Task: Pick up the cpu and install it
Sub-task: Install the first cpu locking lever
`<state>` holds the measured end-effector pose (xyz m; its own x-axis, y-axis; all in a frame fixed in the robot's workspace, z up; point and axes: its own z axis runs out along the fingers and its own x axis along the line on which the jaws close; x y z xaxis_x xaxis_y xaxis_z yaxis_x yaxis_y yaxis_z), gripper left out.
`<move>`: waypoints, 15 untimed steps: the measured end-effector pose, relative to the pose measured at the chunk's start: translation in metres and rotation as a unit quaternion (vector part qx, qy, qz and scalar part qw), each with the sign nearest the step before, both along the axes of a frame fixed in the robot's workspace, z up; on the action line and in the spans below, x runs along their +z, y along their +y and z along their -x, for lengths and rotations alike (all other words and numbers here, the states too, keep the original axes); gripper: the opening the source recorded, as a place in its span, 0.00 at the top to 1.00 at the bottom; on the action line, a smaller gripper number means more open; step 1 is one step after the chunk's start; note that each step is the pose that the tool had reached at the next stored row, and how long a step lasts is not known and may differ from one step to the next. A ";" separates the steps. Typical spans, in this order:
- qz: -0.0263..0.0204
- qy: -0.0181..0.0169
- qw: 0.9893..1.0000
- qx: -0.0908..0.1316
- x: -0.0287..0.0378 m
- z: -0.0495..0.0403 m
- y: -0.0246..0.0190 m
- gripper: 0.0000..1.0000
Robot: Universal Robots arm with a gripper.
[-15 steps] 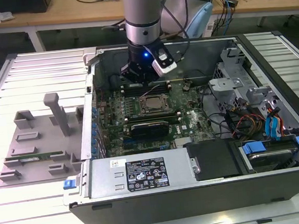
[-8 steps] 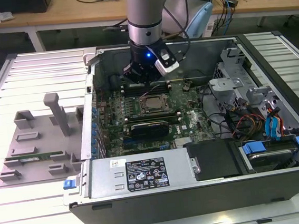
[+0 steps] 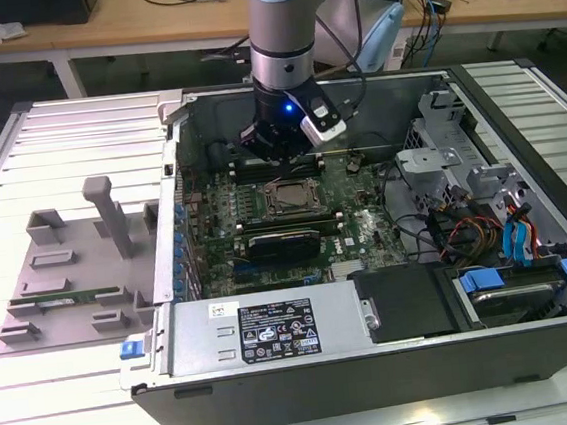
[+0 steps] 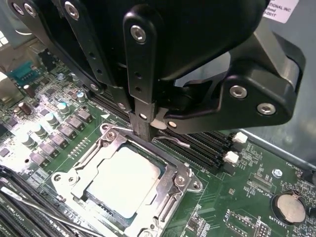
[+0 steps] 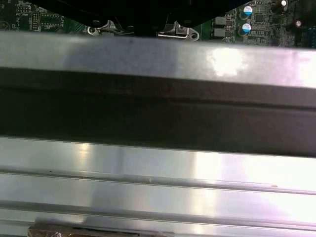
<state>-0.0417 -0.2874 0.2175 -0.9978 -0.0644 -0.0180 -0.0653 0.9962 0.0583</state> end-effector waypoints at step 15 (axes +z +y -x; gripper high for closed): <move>0.000 0.000 1.000 0.000 -0.0107 -0.0110 0.0000 0.89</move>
<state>-0.0308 -0.2874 0.2068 -0.9978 -0.0643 -0.0175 -0.0652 0.9962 0.0583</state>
